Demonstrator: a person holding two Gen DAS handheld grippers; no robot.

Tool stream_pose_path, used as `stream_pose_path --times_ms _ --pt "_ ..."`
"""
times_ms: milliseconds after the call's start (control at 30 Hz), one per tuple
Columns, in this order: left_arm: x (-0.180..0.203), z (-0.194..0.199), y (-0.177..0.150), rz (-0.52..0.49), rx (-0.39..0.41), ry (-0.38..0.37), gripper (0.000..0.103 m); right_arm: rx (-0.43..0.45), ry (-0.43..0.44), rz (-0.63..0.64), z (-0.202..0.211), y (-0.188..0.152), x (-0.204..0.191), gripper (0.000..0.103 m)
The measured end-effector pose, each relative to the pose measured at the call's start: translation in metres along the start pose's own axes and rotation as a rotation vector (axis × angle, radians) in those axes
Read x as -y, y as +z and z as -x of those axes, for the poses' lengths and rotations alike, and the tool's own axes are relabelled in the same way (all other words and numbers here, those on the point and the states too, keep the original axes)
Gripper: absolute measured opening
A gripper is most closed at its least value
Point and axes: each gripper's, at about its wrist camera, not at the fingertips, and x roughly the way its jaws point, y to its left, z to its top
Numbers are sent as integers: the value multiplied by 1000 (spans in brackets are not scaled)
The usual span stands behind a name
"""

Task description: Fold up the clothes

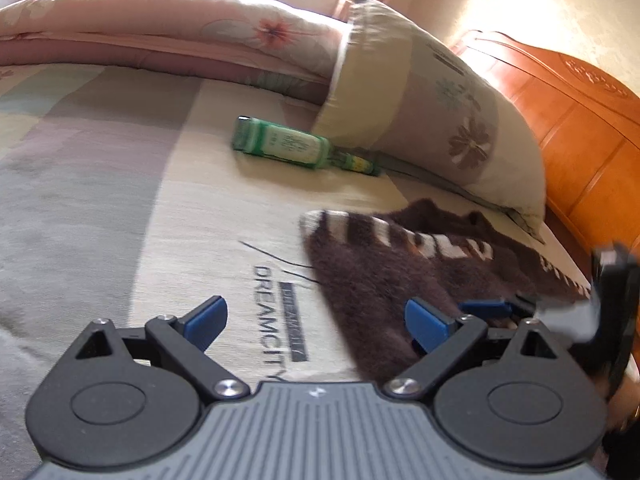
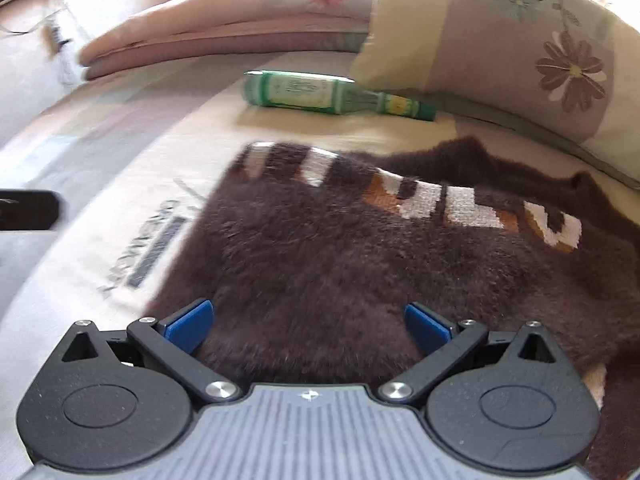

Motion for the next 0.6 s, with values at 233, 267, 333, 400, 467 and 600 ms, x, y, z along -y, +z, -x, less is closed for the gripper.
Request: stream_pose_path --times_ms 233,267,333,400,467,600 --pt "18 -11 -4 -71 -35 2 96 71 149 -150 15 38 78 103" --pt "20 -13 -5 -80 -41 5 96 68 170 -201 9 41 93 103" --pt "22 -17 -7 -93 -55 16 96 56 173 -284 -4 38 122 103" --pt "24 -21 -9 -101 -70 31 96 57 161 -329 -7 28 146 103" --pt "23 -23 -10 -104 -76 39 96 94 175 -361 2 16 165 103" --pt "25 -23 -12 -106 -79 31 96 126 39 -433 26 1 185 103"
